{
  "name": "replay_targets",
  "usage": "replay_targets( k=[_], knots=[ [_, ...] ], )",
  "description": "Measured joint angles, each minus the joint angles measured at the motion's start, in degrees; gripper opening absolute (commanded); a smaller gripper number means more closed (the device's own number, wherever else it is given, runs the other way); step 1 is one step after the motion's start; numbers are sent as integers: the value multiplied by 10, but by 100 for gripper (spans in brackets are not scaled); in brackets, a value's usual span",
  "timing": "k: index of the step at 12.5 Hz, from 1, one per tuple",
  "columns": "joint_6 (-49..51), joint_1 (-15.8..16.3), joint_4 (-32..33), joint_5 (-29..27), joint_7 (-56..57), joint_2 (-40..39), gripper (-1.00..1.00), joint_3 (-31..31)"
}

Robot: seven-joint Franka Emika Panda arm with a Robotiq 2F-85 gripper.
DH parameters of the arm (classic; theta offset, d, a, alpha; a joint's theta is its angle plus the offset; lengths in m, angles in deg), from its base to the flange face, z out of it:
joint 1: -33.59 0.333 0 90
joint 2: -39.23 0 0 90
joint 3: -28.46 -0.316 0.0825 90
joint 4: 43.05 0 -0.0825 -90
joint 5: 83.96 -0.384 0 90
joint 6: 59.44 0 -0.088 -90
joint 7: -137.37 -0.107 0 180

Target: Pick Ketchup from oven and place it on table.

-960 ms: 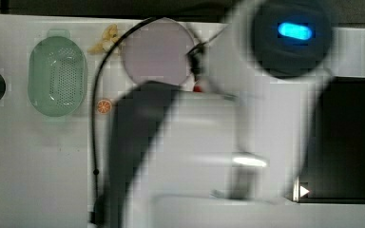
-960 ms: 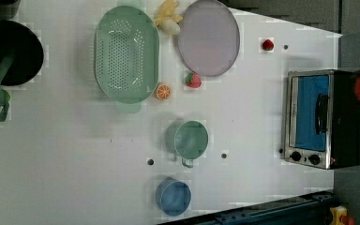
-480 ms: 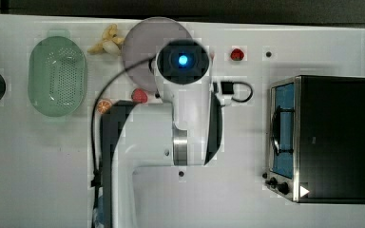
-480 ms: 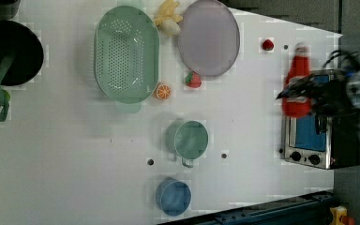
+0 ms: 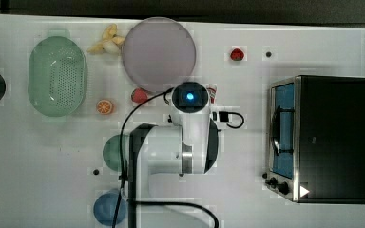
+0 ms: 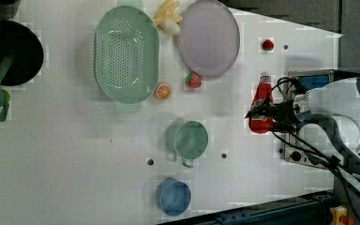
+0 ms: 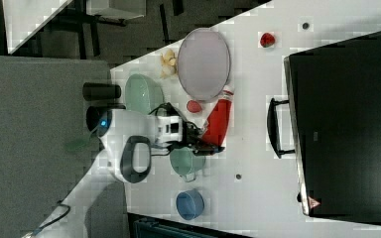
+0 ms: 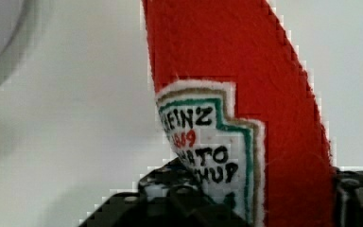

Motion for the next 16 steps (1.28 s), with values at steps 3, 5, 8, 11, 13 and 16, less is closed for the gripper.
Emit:
replay_targets(
  k=[3, 5, 8, 11, 13, 16],
  knots=[
    [-47, -10, 7, 2, -1, -39, 74, 8],
    [-59, -10, 10, -3, -2, -45, 100, 6],
    [-81, -12, -4, -5, -2, -52, 100, -2],
    [-32, -5, -13, -6, -2, -26, 100, 11],
    [30, -9, -30, -5, -2, 26, 100, 12],
    [131, -13, -130, -4, -2, 98, 100, 18]
  ],
)
